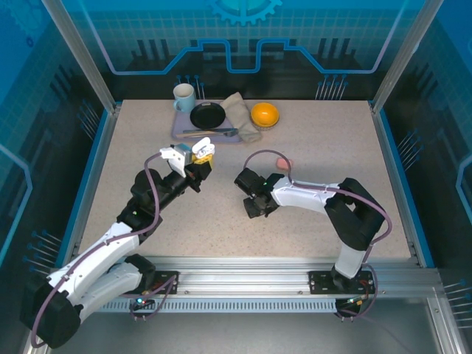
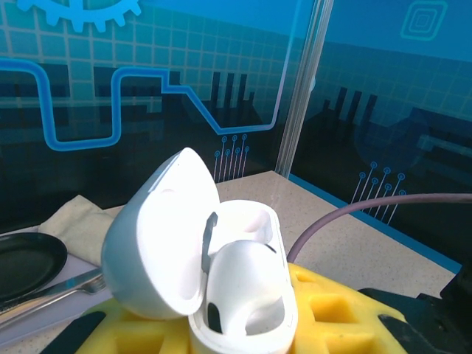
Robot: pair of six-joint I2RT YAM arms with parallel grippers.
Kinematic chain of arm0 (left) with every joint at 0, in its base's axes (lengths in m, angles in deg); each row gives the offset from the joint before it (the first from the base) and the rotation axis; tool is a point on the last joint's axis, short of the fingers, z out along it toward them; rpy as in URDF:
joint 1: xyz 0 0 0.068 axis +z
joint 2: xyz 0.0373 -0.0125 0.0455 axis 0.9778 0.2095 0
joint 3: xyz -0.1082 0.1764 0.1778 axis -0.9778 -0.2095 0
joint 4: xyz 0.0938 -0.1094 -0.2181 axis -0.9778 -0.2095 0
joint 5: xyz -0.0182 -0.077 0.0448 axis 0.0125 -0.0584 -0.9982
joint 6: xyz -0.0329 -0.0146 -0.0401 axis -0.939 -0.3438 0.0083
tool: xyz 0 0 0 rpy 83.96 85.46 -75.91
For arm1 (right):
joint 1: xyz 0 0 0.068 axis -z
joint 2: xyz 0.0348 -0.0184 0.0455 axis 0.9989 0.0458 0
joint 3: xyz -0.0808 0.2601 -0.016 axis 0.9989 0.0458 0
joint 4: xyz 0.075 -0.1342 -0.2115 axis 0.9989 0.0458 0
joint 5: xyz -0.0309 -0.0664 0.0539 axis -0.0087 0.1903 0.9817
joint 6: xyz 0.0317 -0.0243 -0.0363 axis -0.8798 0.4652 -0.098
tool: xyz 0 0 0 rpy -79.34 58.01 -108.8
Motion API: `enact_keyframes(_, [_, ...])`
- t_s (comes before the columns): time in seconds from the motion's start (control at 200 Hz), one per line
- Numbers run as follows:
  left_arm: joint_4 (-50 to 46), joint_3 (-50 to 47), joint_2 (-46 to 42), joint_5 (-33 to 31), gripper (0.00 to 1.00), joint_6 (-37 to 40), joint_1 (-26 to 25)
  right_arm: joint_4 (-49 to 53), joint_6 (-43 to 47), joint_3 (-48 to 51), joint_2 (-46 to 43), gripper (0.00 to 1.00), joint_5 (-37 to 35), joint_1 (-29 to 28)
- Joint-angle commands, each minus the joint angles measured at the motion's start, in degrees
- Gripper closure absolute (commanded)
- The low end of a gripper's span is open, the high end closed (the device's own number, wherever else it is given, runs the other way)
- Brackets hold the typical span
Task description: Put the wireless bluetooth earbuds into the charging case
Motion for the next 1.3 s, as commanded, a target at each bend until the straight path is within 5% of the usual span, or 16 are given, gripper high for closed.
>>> enact_keyframes(0.0, [0.3, 3.0, 0.1, -0.5, 1.00, 0.9, 0.4, -0.4, 1.0, 1.5, 0.2, 0.55, 0.4, -0.6])
enact_keyframes(0.315, [-0.4, 4.5, 1.1, -0.2, 1.00, 0.9, 0.5, 0.4, -1.3, -6.0, 5.9, 0.56, 1.2, -0.2])
enact_keyframes(0.54, [-1.4, 5.2, 1.1, -0.1, 1.00, 1.2, 0.5, -1.7, -6.4, -5.4, 0.6, 0.55, 2.1, 3.2])
enact_keyframes(0.815, [-1.0, 5.0, 1.4, 0.0, 1.00, 0.9, 0.5, -6.1, 1.4, -3.6, -0.3, 0.51, 7.5, 3.5])
enact_keyframes(1.296, [-1.4, 5.0, 1.0, -0.1, 1.00, 1.3, 0.4, -7.4, -0.2, -7.1, 6.2, 0.55, 10.0, 3.3])
